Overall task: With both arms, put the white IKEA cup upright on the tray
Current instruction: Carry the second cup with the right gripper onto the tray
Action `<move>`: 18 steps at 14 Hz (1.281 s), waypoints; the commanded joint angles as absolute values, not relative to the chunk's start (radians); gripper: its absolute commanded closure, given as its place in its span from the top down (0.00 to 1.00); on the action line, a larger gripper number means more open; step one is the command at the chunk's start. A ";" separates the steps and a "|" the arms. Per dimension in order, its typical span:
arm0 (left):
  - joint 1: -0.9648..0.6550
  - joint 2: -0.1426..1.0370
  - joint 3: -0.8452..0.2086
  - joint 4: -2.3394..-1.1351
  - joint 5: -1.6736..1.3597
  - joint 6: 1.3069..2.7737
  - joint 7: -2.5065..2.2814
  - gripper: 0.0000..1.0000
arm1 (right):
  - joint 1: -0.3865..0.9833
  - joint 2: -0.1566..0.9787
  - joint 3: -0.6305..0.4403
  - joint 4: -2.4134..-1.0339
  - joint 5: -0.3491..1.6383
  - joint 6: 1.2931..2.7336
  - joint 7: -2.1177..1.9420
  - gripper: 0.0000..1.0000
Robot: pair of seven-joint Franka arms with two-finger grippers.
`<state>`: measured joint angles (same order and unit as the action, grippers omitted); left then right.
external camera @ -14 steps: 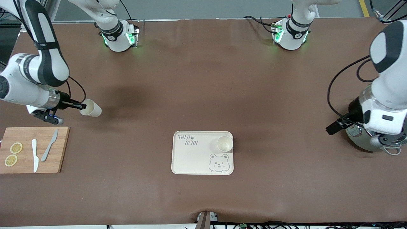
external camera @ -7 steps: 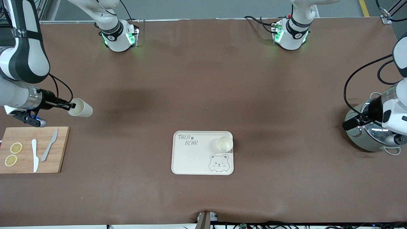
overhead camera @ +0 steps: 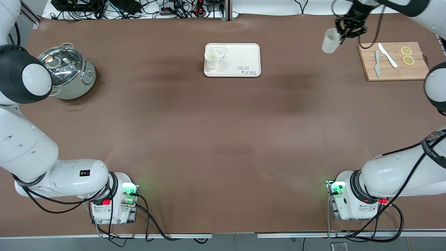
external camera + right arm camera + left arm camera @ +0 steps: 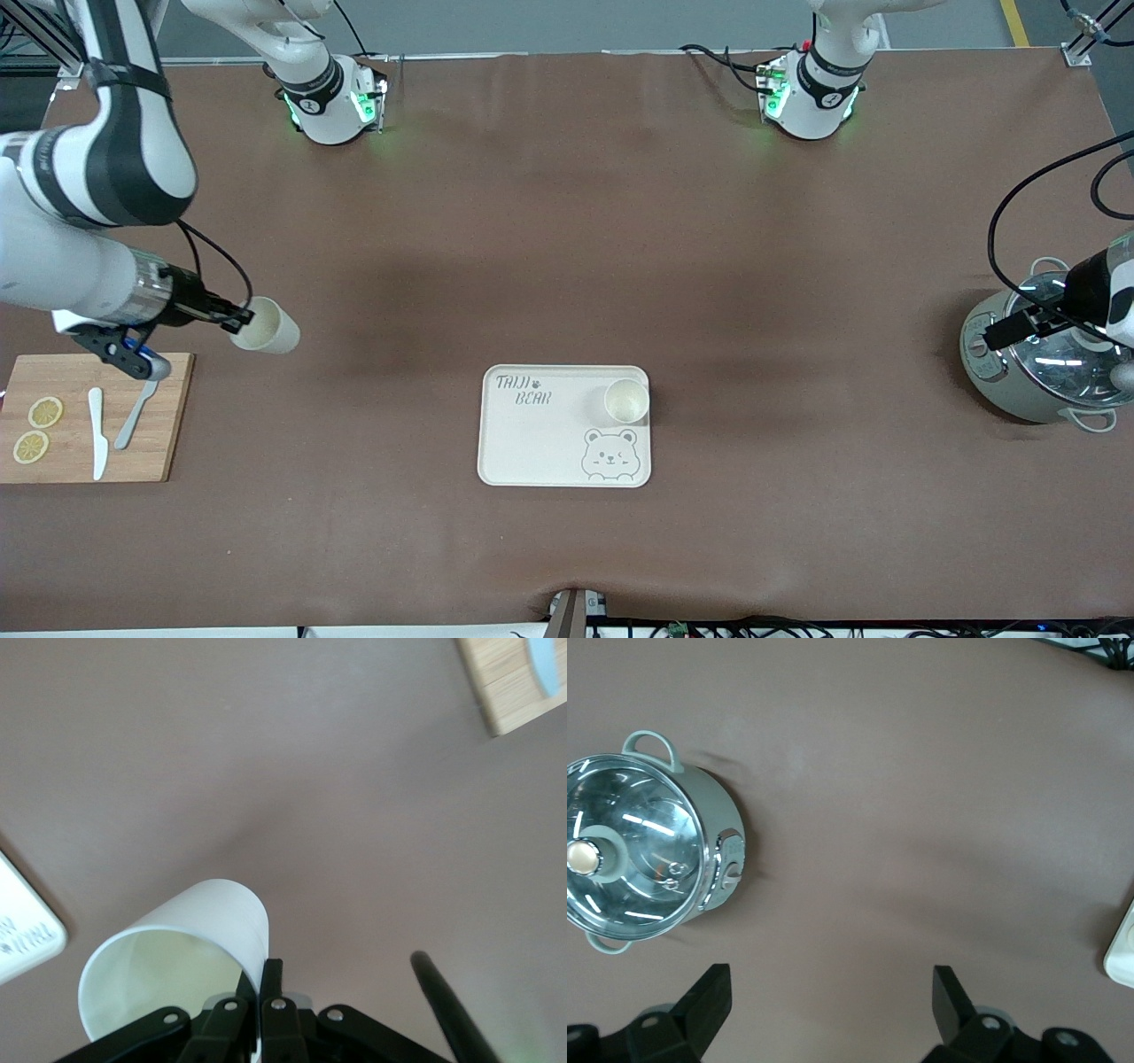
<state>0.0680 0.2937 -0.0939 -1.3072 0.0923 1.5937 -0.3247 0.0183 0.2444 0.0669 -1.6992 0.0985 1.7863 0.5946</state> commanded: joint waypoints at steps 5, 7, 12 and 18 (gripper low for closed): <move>0.127 0.239 -0.101 -1.325 0.101 1.532 -0.181 1.00 | 0.130 0.463 0.060 -1.500 0.109 1.885 0.840 0.00; 0.129 0.233 -0.101 -1.325 0.101 1.519 -0.160 1.00 | 0.169 0.482 0.060 -1.500 0.107 1.914 0.906 0.00; 0.149 0.233 -0.103 -1.325 0.100 1.516 -0.080 1.00 | 0.248 0.515 0.060 -1.499 0.143 1.979 1.012 0.00; 0.144 0.222 -0.107 -1.338 0.100 1.496 -0.031 1.00 | 0.359 0.586 0.058 -1.499 0.144 2.074 1.145 0.00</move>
